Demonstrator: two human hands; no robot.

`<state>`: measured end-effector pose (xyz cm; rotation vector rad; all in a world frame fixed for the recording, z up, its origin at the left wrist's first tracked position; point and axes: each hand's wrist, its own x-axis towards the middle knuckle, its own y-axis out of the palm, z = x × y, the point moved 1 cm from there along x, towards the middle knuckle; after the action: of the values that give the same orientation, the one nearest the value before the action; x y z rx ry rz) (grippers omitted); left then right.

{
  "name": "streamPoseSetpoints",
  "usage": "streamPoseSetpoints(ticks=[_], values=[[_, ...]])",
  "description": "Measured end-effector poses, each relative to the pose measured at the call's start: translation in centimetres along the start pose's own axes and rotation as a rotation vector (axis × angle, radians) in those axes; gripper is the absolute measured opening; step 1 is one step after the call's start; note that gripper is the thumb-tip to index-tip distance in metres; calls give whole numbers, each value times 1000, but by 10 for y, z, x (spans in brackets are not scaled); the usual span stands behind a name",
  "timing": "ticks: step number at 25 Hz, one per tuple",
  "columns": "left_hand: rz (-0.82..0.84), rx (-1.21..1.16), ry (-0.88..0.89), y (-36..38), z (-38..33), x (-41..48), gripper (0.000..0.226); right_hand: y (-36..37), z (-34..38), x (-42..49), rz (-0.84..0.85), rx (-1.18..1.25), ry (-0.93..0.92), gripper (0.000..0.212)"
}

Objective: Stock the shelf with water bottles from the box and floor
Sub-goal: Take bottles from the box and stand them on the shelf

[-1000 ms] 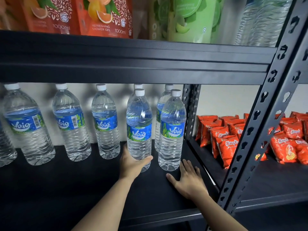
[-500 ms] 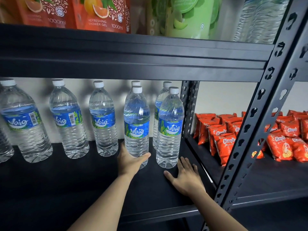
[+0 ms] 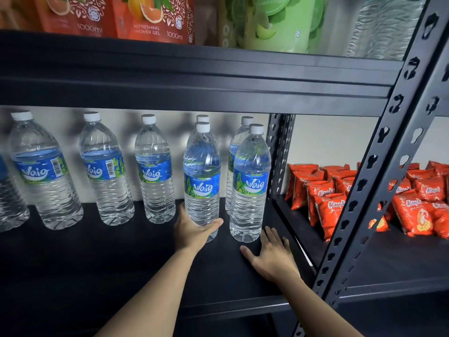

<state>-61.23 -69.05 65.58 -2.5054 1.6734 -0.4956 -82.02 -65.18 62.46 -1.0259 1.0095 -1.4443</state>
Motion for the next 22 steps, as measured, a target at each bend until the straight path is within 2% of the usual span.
streamPoseSetpoints(ticks=[6,9,12,14,18,20,22], values=[[110,23,-66,-7,-1,-4,94,0,0,0,-16,3,-10,91],[224,80,-108,-16,9,-10,110,1,1,-1,-21,11,-2,88],[276,95,-175,-36,18,-20,124,-5,7,-11,-179,-70,-8,67],[280,54,-182,-53,23,-29,107,-9,16,-24,-283,-117,1,58],[219,58,-152,-125,25,-59,43,3,77,-57,-324,-5,-121,36],[198,76,-122,-176,27,-77,29,13,131,-79,-260,169,-233,20],[151,134,-80,-233,28,-96,25,25,193,-104,-203,293,-350,18]])
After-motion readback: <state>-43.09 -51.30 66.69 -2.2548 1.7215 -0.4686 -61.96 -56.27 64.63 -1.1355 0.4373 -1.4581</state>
